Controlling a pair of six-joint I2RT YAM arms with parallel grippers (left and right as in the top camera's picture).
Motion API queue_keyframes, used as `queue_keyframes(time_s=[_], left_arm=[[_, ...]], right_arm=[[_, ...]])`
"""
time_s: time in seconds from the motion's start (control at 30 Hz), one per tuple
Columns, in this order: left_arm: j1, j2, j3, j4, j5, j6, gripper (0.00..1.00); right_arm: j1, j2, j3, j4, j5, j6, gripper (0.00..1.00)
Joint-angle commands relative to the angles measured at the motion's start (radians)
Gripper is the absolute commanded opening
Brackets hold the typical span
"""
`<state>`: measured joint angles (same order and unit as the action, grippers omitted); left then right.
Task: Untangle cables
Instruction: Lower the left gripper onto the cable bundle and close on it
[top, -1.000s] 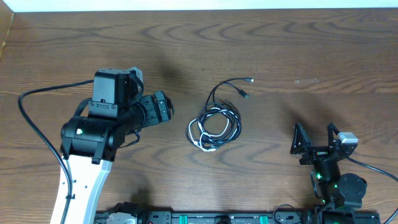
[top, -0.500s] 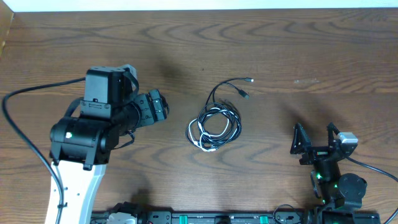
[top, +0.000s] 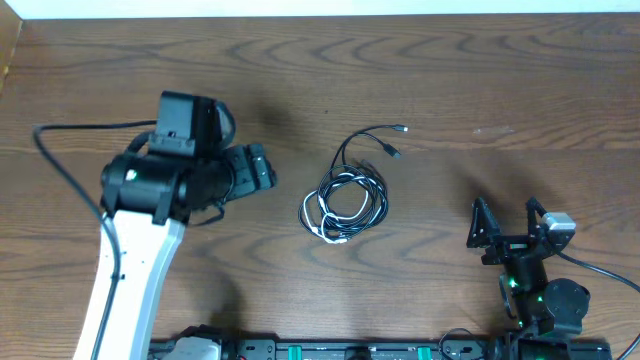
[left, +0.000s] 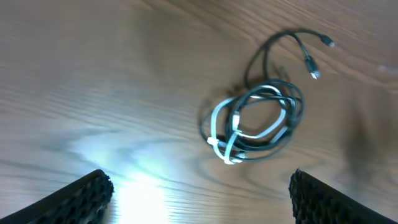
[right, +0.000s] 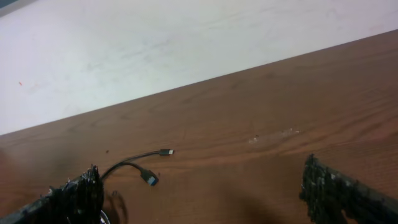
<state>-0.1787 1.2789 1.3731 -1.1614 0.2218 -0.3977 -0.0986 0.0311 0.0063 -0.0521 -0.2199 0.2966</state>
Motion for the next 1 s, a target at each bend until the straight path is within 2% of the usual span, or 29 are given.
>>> queue_keyframes(time_s=[0.0,0.17,0.4,0.53,0.97], left_arm=[[-0.003,0.073,0.012,0.016,0.135,-0.023,0.91],[-0.018,0.165,0.012,0.026,0.137,-0.024,0.91],[-0.13,0.277,0.011,0.128,0.124,-0.053,0.91],[-0.188,0.333,0.01,0.154,-0.012,-0.101,0.91],[-0.225,0.371,-0.098,0.188,-0.039,-0.093,0.91]], right_arm=[[-0.005,0.0,-0.001,-0.005,0.007,-0.005,0.99],[-0.005,0.0,-0.001,-0.005,0.007,-0.005,0.99],[-0.005,0.0,-0.001,-0.005,0.007,-0.005,0.99],[-0.005,0.0,-0.001,-0.005,0.007,-0.005,0.99],[-0.005,0.0,-0.001,-0.005,0.007,-0.005,0.99]])
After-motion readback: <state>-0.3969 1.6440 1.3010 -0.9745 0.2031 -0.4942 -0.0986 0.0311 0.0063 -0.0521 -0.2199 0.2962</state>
